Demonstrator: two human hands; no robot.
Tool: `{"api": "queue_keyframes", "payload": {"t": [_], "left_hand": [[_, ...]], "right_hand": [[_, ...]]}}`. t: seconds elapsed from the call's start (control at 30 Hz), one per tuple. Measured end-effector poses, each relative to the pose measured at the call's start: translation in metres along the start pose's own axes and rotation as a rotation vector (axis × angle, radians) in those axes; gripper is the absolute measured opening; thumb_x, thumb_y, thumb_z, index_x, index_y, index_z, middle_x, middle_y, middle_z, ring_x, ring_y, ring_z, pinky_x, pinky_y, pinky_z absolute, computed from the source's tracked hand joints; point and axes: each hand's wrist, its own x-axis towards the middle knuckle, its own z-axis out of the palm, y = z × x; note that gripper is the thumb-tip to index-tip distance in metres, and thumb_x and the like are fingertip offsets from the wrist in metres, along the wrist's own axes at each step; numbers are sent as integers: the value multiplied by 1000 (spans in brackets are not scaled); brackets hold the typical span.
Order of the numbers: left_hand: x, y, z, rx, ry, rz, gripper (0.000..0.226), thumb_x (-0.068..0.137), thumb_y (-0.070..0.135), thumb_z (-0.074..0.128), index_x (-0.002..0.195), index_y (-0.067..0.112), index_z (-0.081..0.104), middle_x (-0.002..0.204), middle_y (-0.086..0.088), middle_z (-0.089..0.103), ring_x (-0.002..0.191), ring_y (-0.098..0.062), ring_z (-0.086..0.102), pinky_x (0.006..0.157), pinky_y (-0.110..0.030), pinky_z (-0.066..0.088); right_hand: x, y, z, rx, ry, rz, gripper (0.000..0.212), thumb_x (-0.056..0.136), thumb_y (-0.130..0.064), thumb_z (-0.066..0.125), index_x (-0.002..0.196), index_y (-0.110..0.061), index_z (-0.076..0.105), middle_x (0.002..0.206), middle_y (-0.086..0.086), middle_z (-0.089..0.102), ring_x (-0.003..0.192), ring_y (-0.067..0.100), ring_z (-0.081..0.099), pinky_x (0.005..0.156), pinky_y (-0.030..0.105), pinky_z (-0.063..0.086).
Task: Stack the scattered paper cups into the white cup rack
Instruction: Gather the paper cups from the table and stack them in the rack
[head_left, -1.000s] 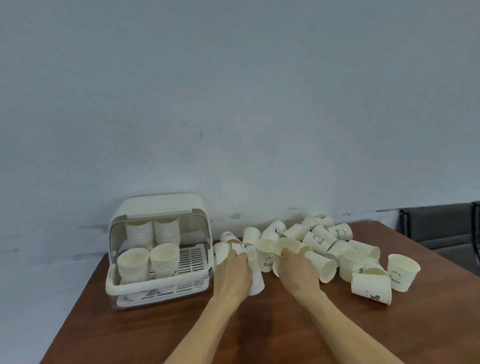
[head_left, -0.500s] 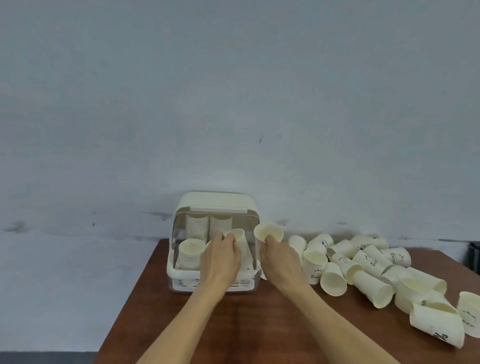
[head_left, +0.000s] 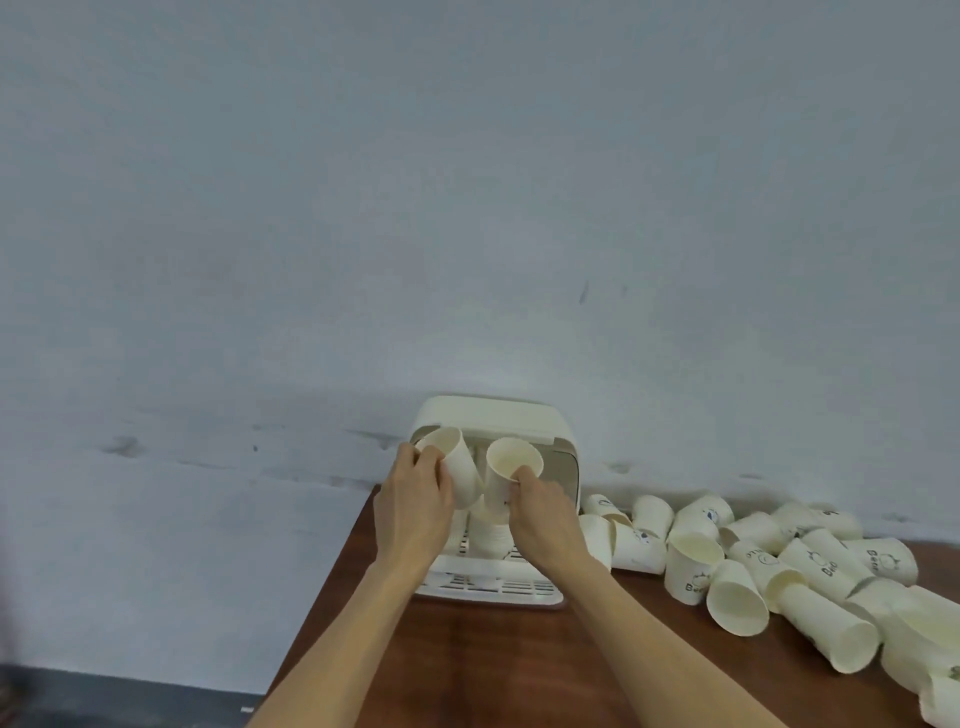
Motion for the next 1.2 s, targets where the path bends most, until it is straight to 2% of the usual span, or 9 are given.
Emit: {"api": "queue_keyframes", "payload": {"t": [0.13,0.3,0.47,0.57,0.67,0.8,0.93,1.1,1.2], "left_hand": [[3,-12,1,46,-26,-13,23,99,23,42,108,15,61,104,-1,50,79,-22,57,61,-29,41],[6,-17,6,91,-64,2,22,99,23,42,106,15,61,104,-2,50,81,-24,57,64,-33,46],[7,-21,14,195,-132,59,19,97,22,44,105,15,59,104,-3,49,81,-23,58,61,-30,43],[6,-21,16,256,-156,102,21,99,22,39,106,15,58,108,-3,51,84,-21,58,59,-27,38],[5,-24,20,304,-173,137,22,100,22,38,108,15,58,110,-4,52,87,-20,57,60,-25,37],[4,-32,28,334,-209,144,23,98,20,43,106,14,64,106,-2,54,85,-20,59,59,-28,44],[-2,-41,37,380,-286,132,25,97,22,43,108,18,65,119,-2,52,95,-23,59,68,-33,52],[-8,-41,42,392,-343,76,28,96,20,42,111,20,65,112,-1,53,93,-22,59,70,-32,51],[-11,-32,43,368,-330,52,30,96,22,39,112,18,65,119,-5,52,97,-24,60,70,-34,50]], "right_hand": [[1,5,17,-13,-124,27,23,90,-7,35,109,-7,48,103,20,64,92,39,59,69,39,45],[-2,8,29,-55,-242,37,27,93,-7,32,117,-6,45,115,21,57,104,36,54,77,38,43],[-7,7,41,-112,-299,4,28,92,-5,34,119,-5,43,118,21,57,106,37,55,70,36,35],[-9,6,49,-104,-301,23,32,91,-5,36,123,-4,40,118,22,57,105,38,56,70,37,35],[-9,4,54,-88,-293,47,37,90,-6,37,127,-4,36,118,21,57,105,39,56,75,42,42],[-10,4,54,-82,-293,50,44,88,-5,42,130,-4,34,120,20,57,106,38,57,81,42,45],[-11,8,54,-42,-262,48,55,83,-2,44,136,-5,28,114,20,58,101,37,58,75,42,45],[-15,24,47,24,-185,43,62,80,0,42,139,-12,27,108,15,64,97,34,59,70,38,43],[-16,36,37,70,-85,14,63,79,2,39,138,-17,30,105,12,65,96,34,59,68,39,45]]}}
